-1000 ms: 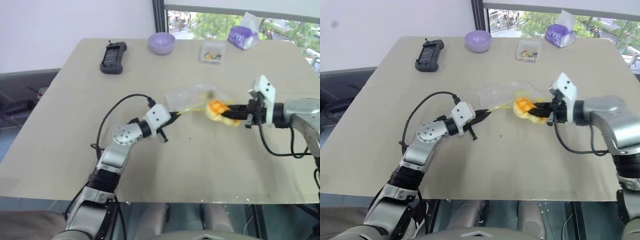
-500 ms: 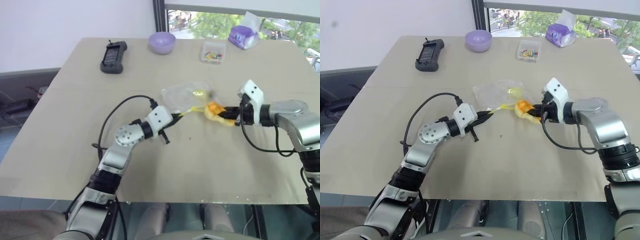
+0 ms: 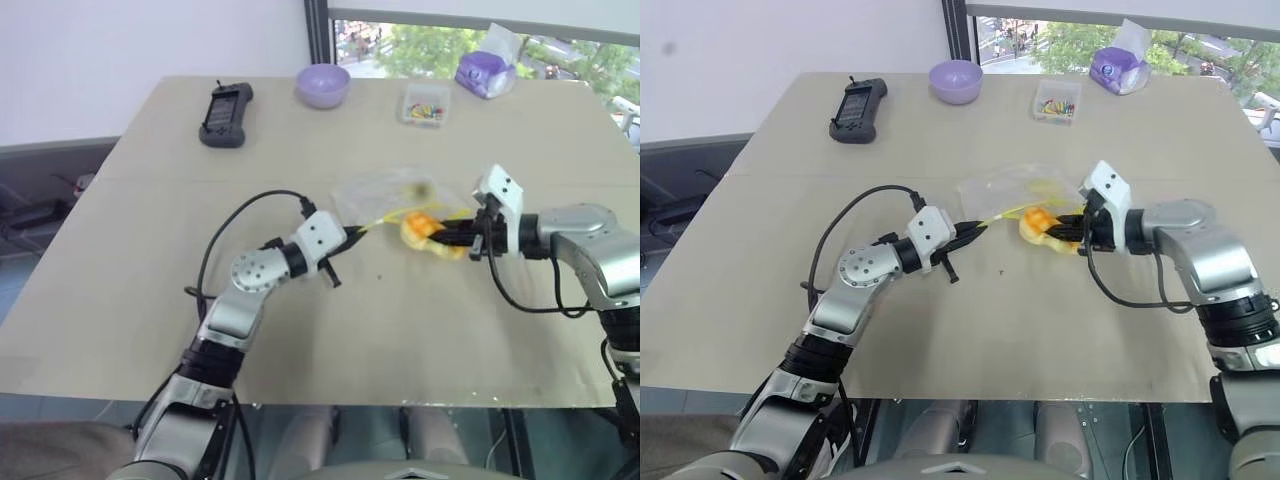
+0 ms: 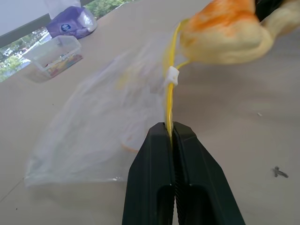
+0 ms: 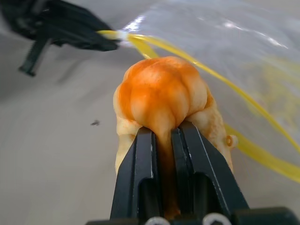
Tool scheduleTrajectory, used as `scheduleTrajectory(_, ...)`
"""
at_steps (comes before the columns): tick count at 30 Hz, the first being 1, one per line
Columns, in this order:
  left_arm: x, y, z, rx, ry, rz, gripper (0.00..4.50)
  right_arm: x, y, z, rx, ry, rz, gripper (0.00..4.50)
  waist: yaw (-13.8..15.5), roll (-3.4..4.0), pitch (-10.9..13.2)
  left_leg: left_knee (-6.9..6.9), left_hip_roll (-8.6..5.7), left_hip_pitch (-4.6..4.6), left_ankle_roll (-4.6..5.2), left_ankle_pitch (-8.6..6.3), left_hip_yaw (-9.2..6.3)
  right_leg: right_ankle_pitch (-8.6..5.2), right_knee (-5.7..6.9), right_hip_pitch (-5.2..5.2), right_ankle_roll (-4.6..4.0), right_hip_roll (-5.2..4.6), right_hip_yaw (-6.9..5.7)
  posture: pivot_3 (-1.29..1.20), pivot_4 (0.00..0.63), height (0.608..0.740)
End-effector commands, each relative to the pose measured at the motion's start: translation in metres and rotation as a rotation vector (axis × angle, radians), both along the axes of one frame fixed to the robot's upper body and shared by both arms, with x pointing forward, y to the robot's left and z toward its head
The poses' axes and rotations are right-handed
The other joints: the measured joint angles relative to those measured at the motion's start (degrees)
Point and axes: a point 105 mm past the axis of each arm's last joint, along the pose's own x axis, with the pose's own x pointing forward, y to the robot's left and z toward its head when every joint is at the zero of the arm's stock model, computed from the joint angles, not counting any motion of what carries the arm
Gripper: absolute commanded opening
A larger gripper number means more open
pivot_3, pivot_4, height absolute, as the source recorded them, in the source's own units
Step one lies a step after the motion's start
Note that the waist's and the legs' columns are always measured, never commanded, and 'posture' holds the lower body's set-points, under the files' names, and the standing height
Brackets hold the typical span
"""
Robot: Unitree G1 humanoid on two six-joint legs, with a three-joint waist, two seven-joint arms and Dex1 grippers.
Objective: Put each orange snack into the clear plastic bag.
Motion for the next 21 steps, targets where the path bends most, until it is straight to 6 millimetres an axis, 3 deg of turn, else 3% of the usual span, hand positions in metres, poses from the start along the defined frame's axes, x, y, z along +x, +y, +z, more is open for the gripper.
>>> scheduleTrajectory(1, -0.005, -0.007, 0.013, -0.013, -0.053, -0.041, 0.0, 0.01, -0.005, 0.015, 0.037, -0.022, -0.073, 0.08, 0.0, 0.0, 0.0, 0.0, 0.0, -0.01, 0.0, 0.0, 0.0, 0.0, -0.01, 0.0, 0.0, 0.0, 0.0, 0.0, 0.15, 0.74)
scheduleTrajectory(12, -0.011, -0.012, 0.006, 0.025, -0.058, -0.103, 0.0, 0.027, -0.005, 0.015, 0.207, 0.158, -0.226, 0.08, -0.08, 0.0, 0.0, 0.0, 0.0, -0.04, 0.0, 0.0, 0.0, 0.0, -0.01, -0.02, 0.0, -0.01, 0.0, 0.0, 0.15, 0.74)
scheduleTrajectory(16, -0.011, -0.014, 0.007, 0.033, -0.066, -0.117, 0.0, 0.035, -0.014, 0.007, 0.127, 0.256, -0.347, 0.08, -0.11, 0.01, 0.0, 0.0, 0.0, -0.04, 0.0, 0.0, -0.01, 0.0, 0.0, -0.03, 0.0, -0.01, 0.0, 0.0, 0.15, 0.74)
scheduleTrajectory(21, -0.012, -0.015, 0.005, 0.042, -0.068, -0.133, 0.0, 0.038, -0.003, 0.028, 0.235, 0.371, -0.366, 0.08, -0.26, 0.03, -0.01, -0.01, -0.01, -0.13, 0.0, 0.0, -0.01, 0.0, 0.02, -0.15, -0.01, 0.0, 0.01, 0.0, 0.15, 0.74)
